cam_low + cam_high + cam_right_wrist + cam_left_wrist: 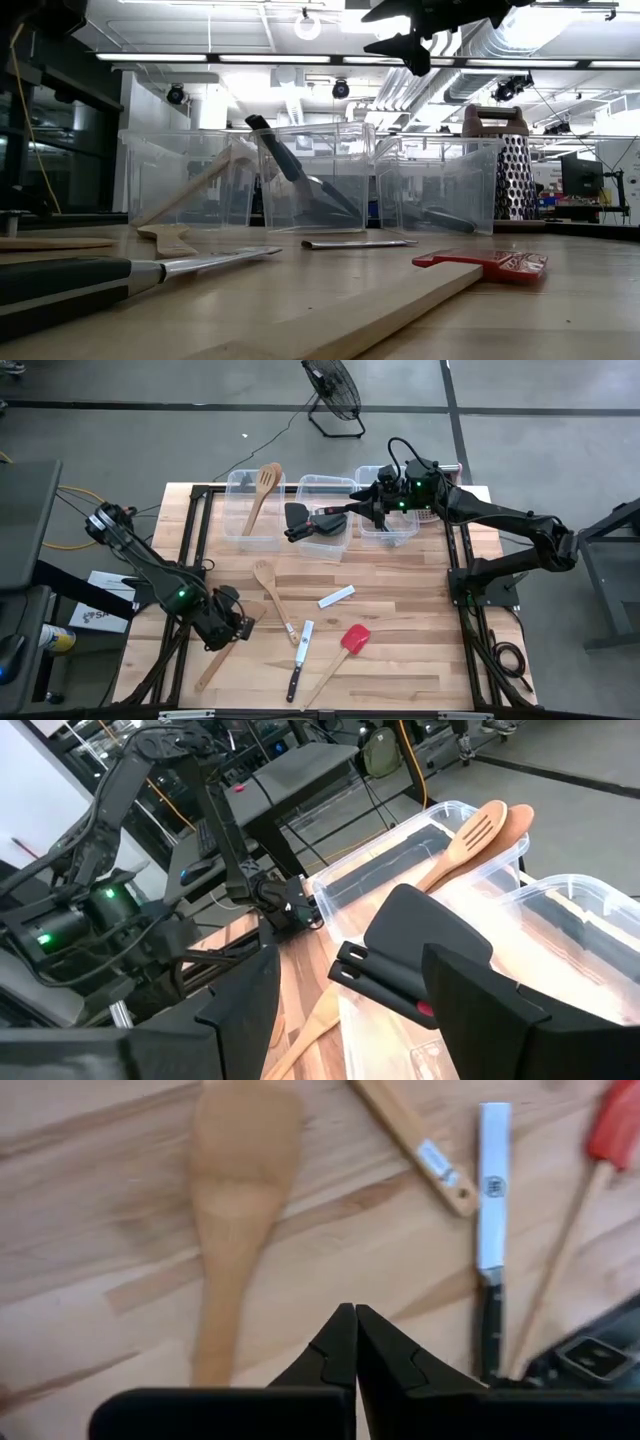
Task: Pick & Place Kitchen Items
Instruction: Put the wooden serving spoon into the left bin
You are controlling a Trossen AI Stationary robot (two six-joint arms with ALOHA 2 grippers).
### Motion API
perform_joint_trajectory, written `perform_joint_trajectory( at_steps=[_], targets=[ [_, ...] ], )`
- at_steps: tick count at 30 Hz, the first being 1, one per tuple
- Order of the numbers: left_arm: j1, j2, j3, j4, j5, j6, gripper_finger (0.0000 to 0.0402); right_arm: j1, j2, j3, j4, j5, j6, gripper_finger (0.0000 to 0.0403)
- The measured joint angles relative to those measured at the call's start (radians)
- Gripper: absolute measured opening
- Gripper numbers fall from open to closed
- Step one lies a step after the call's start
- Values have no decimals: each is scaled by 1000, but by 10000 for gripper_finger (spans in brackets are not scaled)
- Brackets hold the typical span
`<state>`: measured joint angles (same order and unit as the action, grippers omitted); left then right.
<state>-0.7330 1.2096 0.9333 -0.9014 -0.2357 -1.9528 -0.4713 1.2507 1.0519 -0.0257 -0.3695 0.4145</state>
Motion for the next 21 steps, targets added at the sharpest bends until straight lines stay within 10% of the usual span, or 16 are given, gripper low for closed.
perform_joint_trajectory(
  at_steps=[8, 21],
  targets=[
    [0, 64, 1, -22, 106, 22, 25, 0, 0, 0, 0, -5, -1, 235],
    [0, 231, 2, -4, 158, 78, 220, 0, 0, 0, -1, 0, 0, 235]
  ],
)
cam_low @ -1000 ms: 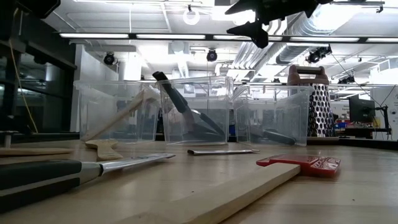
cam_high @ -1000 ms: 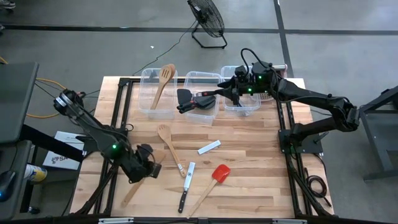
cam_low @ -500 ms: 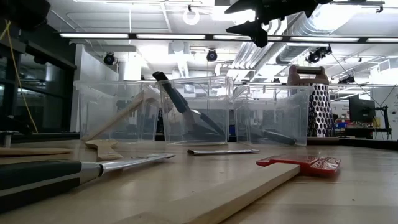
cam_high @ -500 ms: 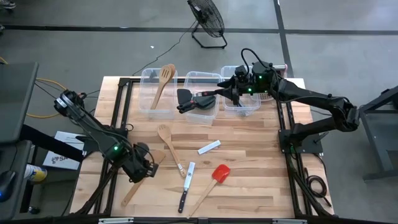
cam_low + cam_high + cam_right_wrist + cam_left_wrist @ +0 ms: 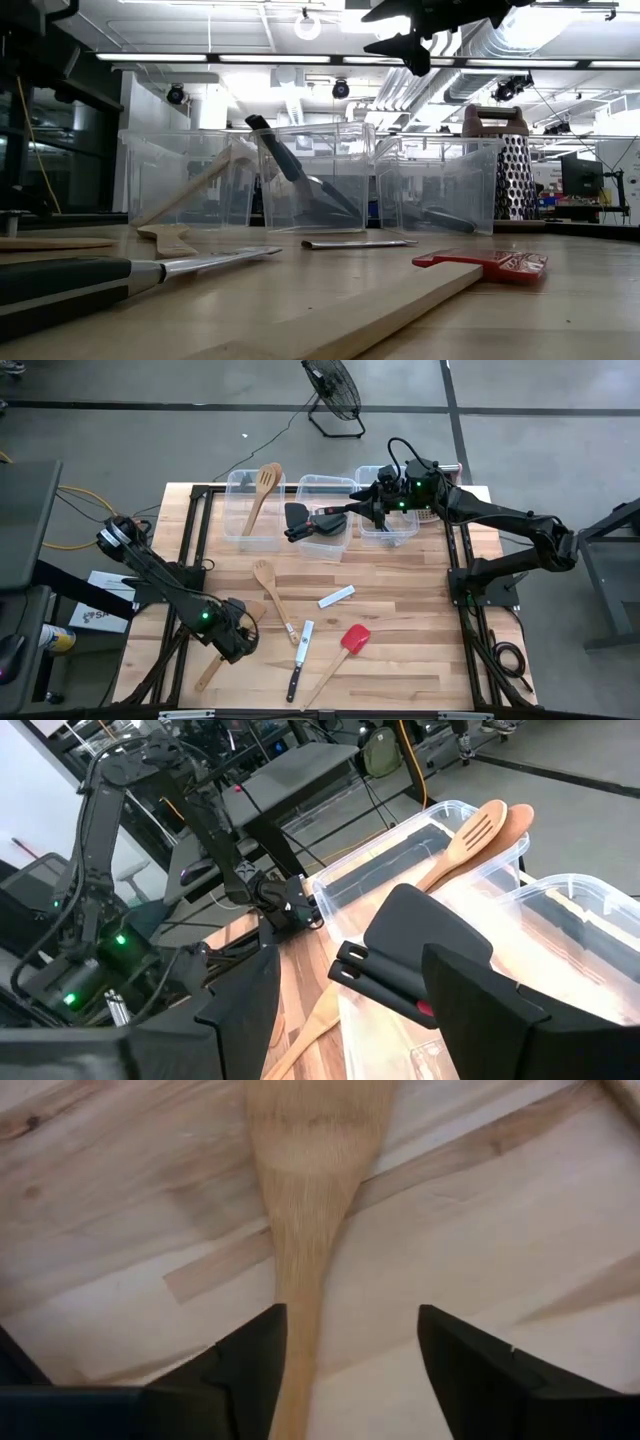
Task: Pick & Place Kitchen Items
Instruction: Put the wooden serving spoon into the left bin
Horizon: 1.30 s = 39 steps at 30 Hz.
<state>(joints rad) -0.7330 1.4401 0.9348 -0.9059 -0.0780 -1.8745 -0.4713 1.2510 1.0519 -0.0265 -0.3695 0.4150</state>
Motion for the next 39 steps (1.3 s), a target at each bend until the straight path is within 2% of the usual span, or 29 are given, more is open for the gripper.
perform_joint_trajectory(
  at_steps=[16, 27, 34, 39],
  targets=[
    [0, 135, 2, 17, 72, 72, 230, 0, 0, 0, 0, 0, 3, 235],
    [0, 171, -3, 20, 91, 116, 230, 0, 0, 0, -1, -1, 25, 235],
    [1, 164, -103, 154, 145, 110, 230, 0, 0, 0, -5, -4, 26, 235],
    [1, 164, -122, 171, 156, 110, 223, 0, 0, 0, -15, -4, 26, 235]
  ],
)
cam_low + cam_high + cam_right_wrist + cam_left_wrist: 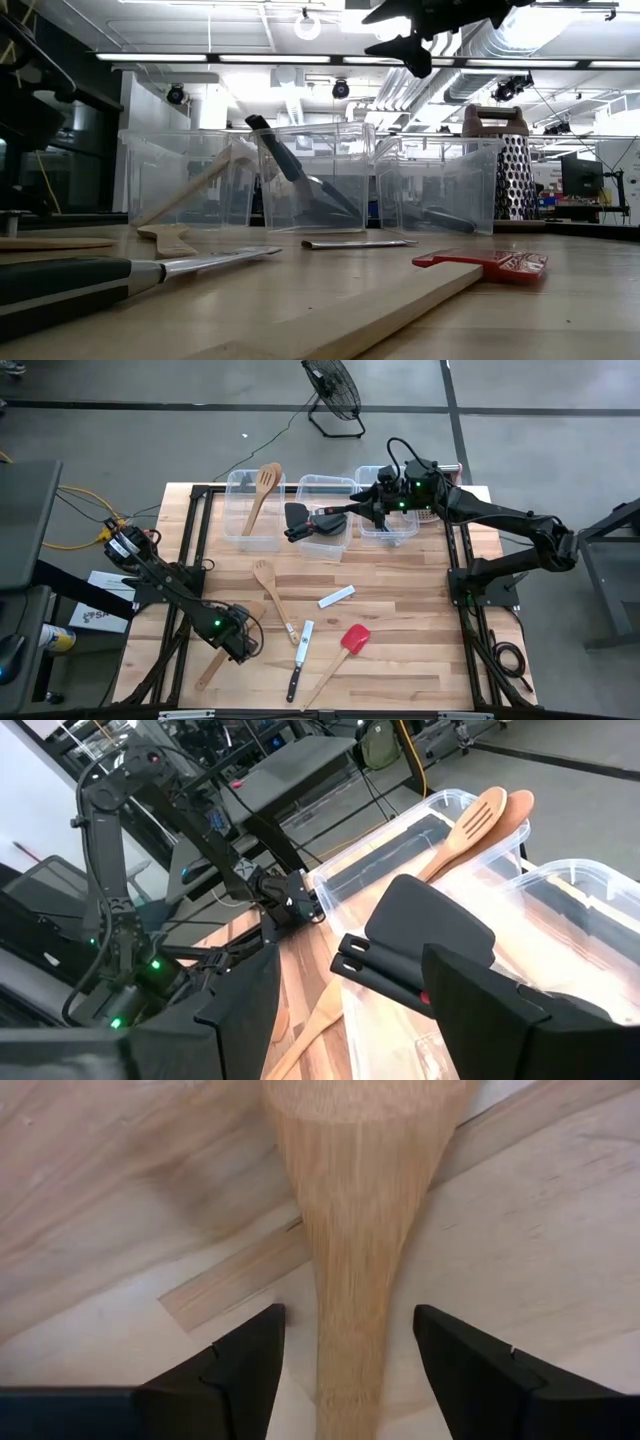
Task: Pick & Place Kitchen Items
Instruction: Put the wooden serving spoon into the left bin
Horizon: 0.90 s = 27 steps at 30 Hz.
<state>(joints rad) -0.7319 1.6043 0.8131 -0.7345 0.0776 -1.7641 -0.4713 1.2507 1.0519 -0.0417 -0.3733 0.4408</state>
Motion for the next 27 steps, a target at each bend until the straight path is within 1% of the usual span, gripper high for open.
perform_joint_trajectory(
  at_steps=[4, 13, 23, 27],
  targets=[
    [0, 1, -1, 6, 2, 3, 188, 0, 0, 0, -11, 0, 0, 235],
    [0, 3, -1, 5, 7, 6, 78, 0, 0, 0, -14, 0, 0, 235],
    [-1, -5, 7, 6, 9, 11, 77, 0, 0, 0, -14, 2, 0, 235],
    [-1, -27, 27, -5, -10, 16, 76, 0, 0, 0, -14, 1, -1, 235]
  ],
)
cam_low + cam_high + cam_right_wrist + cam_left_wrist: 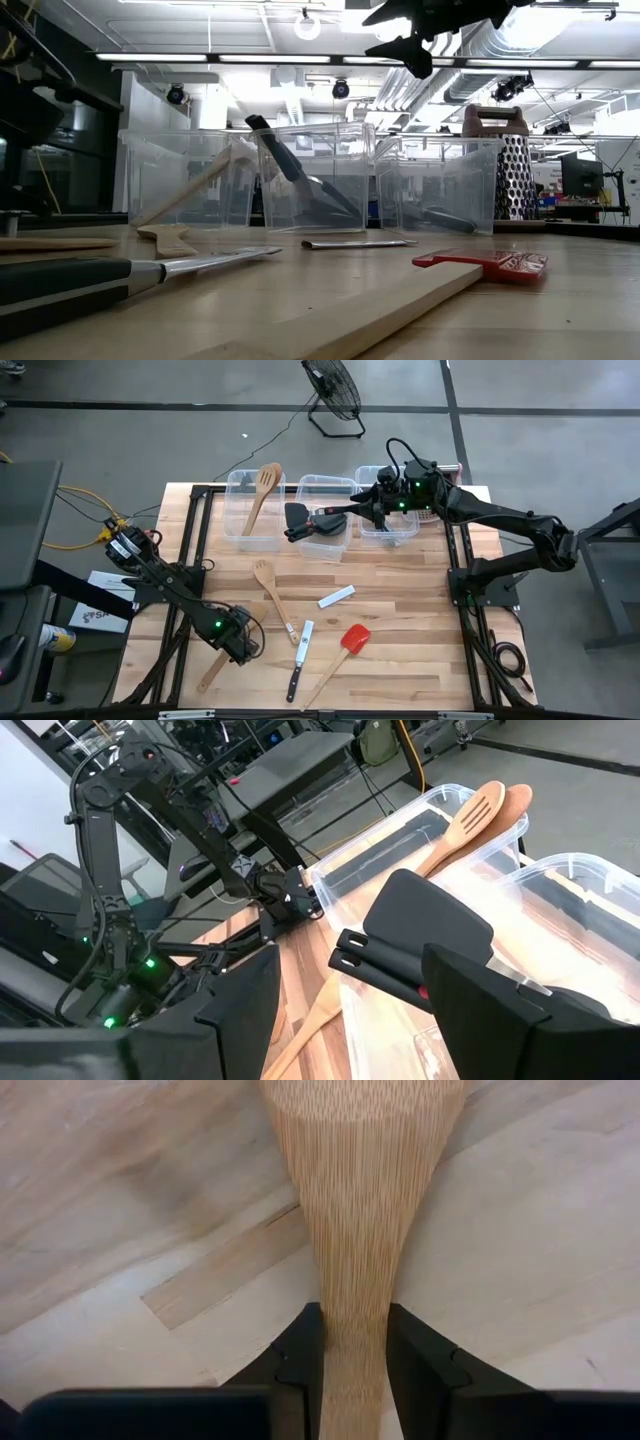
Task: Pick & Place Kitchen Items
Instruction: Put the wooden serving spoon into the left bin
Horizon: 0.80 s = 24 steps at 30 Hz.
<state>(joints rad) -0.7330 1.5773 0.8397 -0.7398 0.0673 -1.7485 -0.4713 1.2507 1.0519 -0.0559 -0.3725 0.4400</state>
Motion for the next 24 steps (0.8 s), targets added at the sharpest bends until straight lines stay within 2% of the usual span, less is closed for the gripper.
perform_joint_trajectory(
  at_steps=[8, 11, 15, 20, 24],
  targets=[
    [-1, -103, 83, -30, -35, 39, 76, 0, 0, 0, 1, -2, -13, 235],
    [-1, -149, 127, -50, -87, 69, 76, 0, 0, 0, 1, -3, -18, 235],
    [-1, -213, 194, -126, -235, 90, 76, 0, 0, 0, 3, -3, -25, 235],
    [3, -282, 299, -257, -519, 129, 76, 0, 0, 0, 20, -4, -26, 235],
    [67, -305, 396, -388, -707, 169, 76, 0, 0, 0, 25, 2, -35, 235]
  ],
)
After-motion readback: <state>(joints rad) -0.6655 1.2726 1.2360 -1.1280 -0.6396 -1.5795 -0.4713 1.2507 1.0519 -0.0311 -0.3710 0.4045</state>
